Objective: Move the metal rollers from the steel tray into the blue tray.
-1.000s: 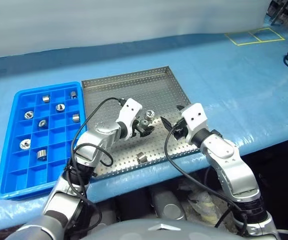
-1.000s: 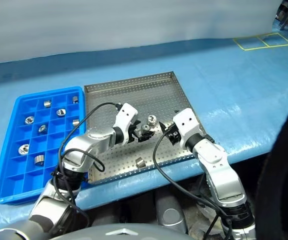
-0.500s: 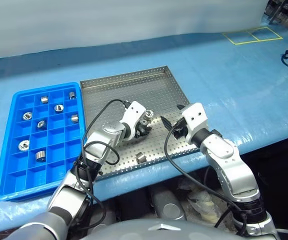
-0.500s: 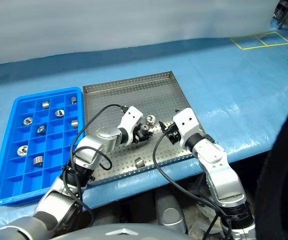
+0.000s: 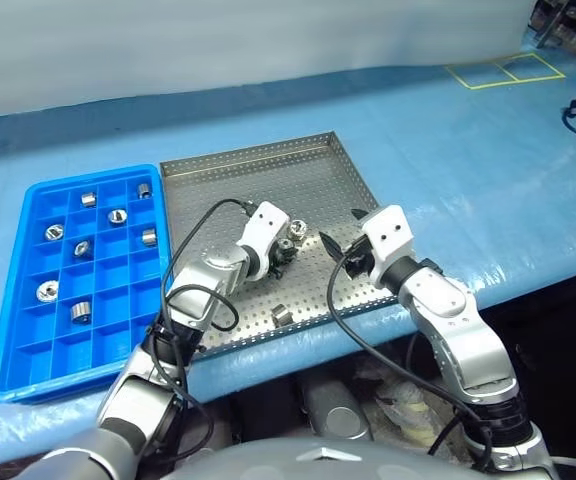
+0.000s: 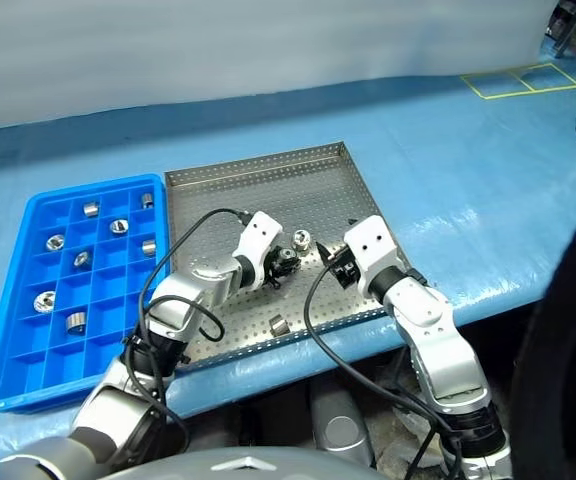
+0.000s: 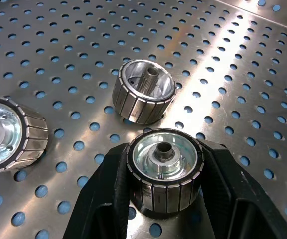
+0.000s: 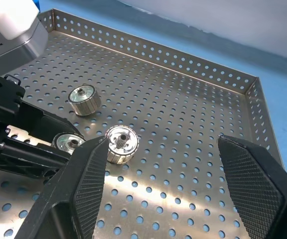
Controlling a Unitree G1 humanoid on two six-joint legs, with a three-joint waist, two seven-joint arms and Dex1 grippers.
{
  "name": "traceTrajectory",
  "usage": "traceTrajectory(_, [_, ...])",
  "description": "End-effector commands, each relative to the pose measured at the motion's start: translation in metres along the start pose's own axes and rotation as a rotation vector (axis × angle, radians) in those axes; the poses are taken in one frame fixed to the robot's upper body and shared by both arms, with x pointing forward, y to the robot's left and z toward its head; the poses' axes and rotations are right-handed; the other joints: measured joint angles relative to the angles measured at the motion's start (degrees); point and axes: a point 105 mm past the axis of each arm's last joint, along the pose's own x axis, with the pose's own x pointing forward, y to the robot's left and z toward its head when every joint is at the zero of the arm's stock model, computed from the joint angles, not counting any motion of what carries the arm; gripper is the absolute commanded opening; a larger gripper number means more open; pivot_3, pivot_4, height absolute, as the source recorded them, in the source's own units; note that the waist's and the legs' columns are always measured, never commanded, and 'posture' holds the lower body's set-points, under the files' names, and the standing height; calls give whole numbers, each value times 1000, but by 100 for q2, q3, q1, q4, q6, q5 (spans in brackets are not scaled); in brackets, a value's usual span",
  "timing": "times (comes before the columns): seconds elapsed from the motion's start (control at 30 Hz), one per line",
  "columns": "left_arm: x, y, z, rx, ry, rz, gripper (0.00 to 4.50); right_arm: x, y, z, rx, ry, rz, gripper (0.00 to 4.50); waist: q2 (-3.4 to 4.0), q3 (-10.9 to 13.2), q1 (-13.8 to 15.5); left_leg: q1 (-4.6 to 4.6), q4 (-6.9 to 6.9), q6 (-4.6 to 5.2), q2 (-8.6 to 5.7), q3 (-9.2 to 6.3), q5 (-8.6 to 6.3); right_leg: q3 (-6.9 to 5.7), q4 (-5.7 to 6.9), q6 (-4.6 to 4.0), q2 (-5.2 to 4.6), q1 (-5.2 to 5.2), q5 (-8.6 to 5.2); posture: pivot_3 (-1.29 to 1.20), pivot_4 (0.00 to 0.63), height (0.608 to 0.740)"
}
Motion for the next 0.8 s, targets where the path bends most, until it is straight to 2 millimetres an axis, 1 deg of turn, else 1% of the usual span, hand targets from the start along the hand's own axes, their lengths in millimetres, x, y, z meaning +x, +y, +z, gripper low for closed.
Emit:
traceTrajectory(0.03, [-19, 0, 21, 18, -96, -13, 1690, 0, -1, 18, -27, -73, -3, 3661, 0, 0, 6, 0, 0, 0, 0, 0, 0, 1, 0, 0, 0, 0, 0, -328, 150, 740])
traceTrajectory(0.1, [-35, 3, 23, 4, -120, -24, 1690, 0, 1, 18, -23, -74, 4, 3661, 1, 1, -3, 0, 0, 0, 1, 1, 0, 2, 1, 0, 0, -1, 0, -323, 150, 740])
traceTrajectory(0.23, [-70, 18, 24, -18, -143, 11, 1690, 2, 7, 17, -18, -71, 45, 3661, 4, 2, 8, 1, -1, -1, 5, 1, 0, 12, 4, 2, 2, -4, -2, -298, 150, 740])
traceTrajectory(0.37, [-107, 34, 25, -31, -152, 81, 1690, 4, 20, 15, -20, -59, 147, 3661, 3, 3, 74, 2, -1, -1, 4, 2, 0, 9, 3, 2, 1, -2, -2, -250, 150, 740])
traceTrajectory(0.43, [-124, 38, 27, -27, -155, 114, 1690, 4, 26, 15, -21, -57, 196, 3661, 3, 3, 130, 2, -1, -1, 3, 1, 0, 5, 3, 2, 0, -2, -2, -223, 150, 740])
traceTrajectory(0.53, [-145, 37, 27, -8, -153, 136, 1690, 9, 32, 22, 10, -85, 234, 3661, 2, 4, 244, 2, -1, -1, 3, 1, 0, 1, 1, -1, 0, -2, 0, -184, 150, 740])
traceTrajectory(0.6, [-159, 35, 24, 8, -139, 159, 1690, 12, 39, 25, 19, -98, 274, 3661, 1, 5, 321, 2, -1, -1, 4, 1, 0, 1, 2, -6, 0, -4, 3, -152, 150, 740])
traceTrajectory(0.7, [-176, 30, 14, 15, -112, 192, 1690, 16, 47, 24, 20, -90, 318, 3661, 1, 5, 485, 4, -4, -3, 5, 0, 1, -1, 2, -12, 1, -4, 2, -100, 150, 740])
traceTrajectory(0.8, [-189, 22, 3, 5, -88, 201, 1690, 17, 56, 18, 9, -54, 396, 3661, 0, 6, 752, 4, -4, -5, 4, -3, 2, -9, 2, -16, -2, -3, 0, -61, 150, 740])
